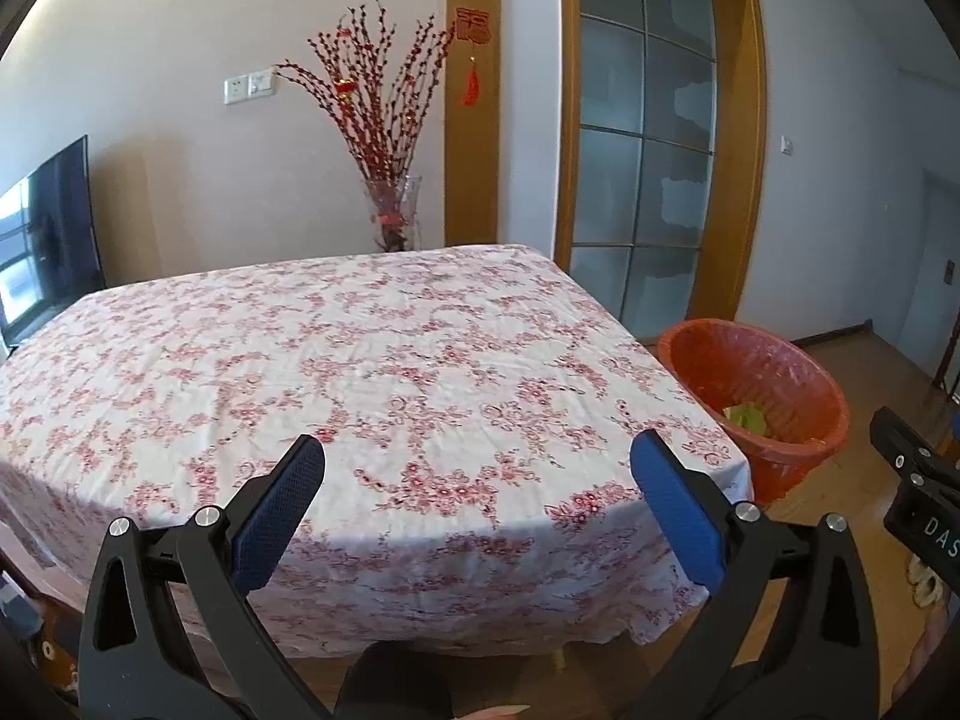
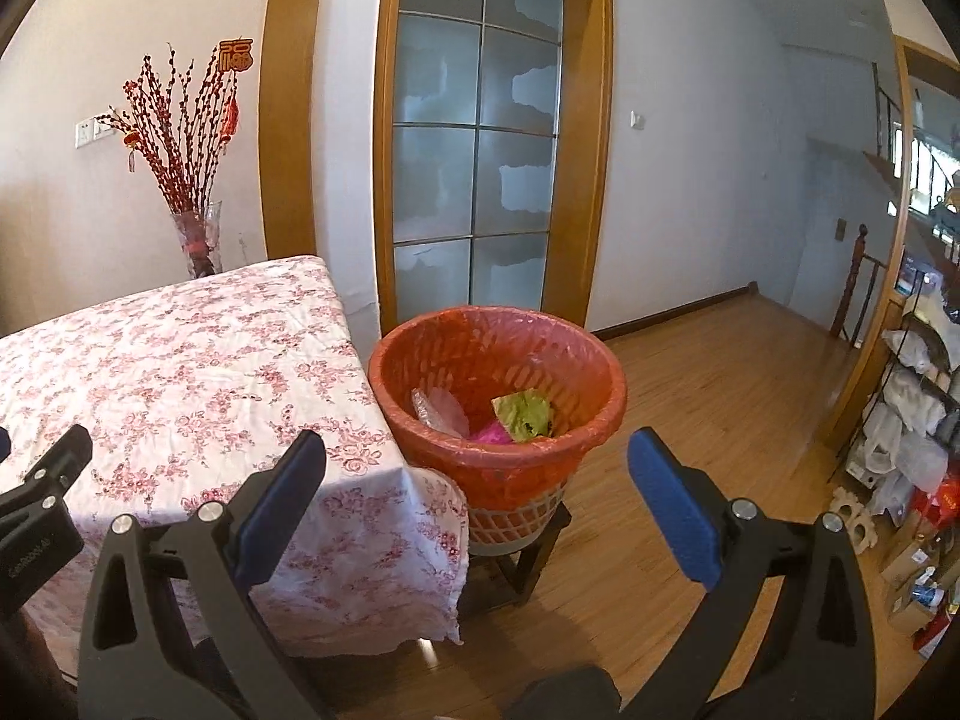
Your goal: Collect trash
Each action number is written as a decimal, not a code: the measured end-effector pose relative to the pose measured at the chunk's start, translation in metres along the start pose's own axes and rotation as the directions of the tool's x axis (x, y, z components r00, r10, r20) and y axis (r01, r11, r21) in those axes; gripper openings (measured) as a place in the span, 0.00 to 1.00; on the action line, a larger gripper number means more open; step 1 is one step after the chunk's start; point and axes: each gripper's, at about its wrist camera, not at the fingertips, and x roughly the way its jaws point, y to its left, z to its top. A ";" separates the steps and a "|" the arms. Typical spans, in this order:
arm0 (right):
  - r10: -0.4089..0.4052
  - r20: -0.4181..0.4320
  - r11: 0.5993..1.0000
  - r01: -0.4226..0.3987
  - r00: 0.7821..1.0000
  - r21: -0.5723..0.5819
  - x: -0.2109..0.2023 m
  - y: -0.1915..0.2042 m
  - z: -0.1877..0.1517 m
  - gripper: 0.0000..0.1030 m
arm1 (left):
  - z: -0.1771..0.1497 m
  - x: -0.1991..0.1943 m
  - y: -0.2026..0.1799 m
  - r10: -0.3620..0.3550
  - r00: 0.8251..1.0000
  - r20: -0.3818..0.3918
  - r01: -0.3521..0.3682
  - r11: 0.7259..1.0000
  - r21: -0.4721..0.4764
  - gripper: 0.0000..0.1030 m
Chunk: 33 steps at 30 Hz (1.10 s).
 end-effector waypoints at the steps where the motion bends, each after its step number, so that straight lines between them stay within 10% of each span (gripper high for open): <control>1: -0.004 0.002 1.000 0.004 1.000 -0.001 -0.001 0.001 0.000 0.96 | 0.000 -0.001 0.000 0.008 1.000 0.003 -0.008 1.000 -0.001 0.97; 33: -0.053 -0.010 0.999 0.053 0.999 0.007 -0.012 0.014 -0.014 0.96 | -0.010 -0.012 0.013 0.074 0.997 0.004 -0.074 0.996 -0.044 0.97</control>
